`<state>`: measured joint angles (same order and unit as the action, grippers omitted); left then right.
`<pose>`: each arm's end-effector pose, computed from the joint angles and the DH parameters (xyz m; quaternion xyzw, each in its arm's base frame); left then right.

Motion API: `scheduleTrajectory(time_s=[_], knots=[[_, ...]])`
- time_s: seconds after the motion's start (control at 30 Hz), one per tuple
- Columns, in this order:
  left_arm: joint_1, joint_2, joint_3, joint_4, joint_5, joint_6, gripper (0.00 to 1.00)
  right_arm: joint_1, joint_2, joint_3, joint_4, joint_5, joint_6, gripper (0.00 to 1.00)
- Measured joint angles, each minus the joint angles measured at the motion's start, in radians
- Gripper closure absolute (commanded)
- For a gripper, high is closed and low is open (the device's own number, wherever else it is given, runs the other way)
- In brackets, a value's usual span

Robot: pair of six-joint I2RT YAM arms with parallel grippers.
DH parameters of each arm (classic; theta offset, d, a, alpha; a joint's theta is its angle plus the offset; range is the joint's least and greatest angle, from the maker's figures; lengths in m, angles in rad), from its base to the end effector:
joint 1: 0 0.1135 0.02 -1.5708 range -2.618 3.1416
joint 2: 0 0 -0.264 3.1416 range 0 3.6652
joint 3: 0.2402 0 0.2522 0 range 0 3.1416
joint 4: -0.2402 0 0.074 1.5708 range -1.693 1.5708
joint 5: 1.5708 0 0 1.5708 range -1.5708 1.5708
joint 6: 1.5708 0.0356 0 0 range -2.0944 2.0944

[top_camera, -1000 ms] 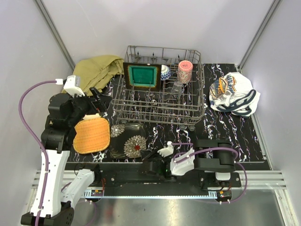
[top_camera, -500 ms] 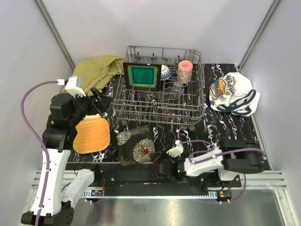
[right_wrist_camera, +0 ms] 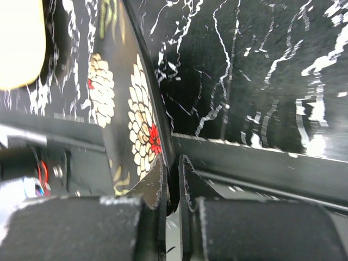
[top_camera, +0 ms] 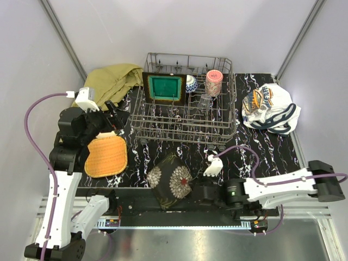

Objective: Load the mixed dishes into the dish rack
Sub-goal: Grab a plate with the right arm

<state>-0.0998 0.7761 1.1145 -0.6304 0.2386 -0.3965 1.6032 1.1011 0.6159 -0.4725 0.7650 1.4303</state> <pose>0.1452 -0.0230 0.4051 -0.0475 0.7985 -0.2381 0.5509 0.0181 0.2032 0.2062 0.0358 0.8909 0.2603 0.3704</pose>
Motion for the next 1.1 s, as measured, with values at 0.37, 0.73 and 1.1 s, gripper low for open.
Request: scheduleTrajectory(time_s=[0.37, 0.73, 1.1], knots=[[0.0, 0.0, 0.0, 0.0, -0.015, 0.007, 0.01, 0.026, -0.227, 0.179, -0.371, -0.068, -0.319, 1.0], [0.0, 0.0, 0.008, -0.006, -0.04, 0.008, 0.01, 0.028, -0.2, 0.489, -0.377, -0.074, -0.722, 1.0], [0.0, 0.047, 0.106, -0.062, -0.064, 0.031, 0.01, 0.031, -0.162, 0.921, -0.317, 0.117, -1.196, 1.0]])
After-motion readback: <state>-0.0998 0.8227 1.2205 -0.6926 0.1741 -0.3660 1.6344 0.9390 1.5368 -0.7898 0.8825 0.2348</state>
